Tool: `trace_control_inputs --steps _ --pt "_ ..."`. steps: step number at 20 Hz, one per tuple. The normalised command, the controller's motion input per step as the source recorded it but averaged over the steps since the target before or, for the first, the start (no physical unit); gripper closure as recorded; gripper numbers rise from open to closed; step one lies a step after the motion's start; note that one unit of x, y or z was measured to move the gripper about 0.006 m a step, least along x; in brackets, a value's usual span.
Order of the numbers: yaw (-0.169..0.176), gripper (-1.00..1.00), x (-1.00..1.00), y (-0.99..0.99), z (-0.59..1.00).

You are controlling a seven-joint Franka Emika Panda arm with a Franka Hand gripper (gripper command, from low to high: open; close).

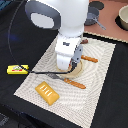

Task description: Interact with the objects in diverse but meaningful ways.

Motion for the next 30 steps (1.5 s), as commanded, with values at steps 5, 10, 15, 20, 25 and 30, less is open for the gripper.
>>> trace_control_inputs --steps 5,10,15,20,25,30 --pt "0.000 1.00 0.00 0.00 -0.08" --pt "-0.005 1.00 0.01 0.00 0.28" --pt "-0.032 1.00 -0.16 0.00 1.00" --pt "-0.069 1.00 -0.64 0.04 0.88" --pt "-0.005 1.00 -0.90 0.10 0.18" --pt "0.000 1.00 -1.00 0.03 -0.12"
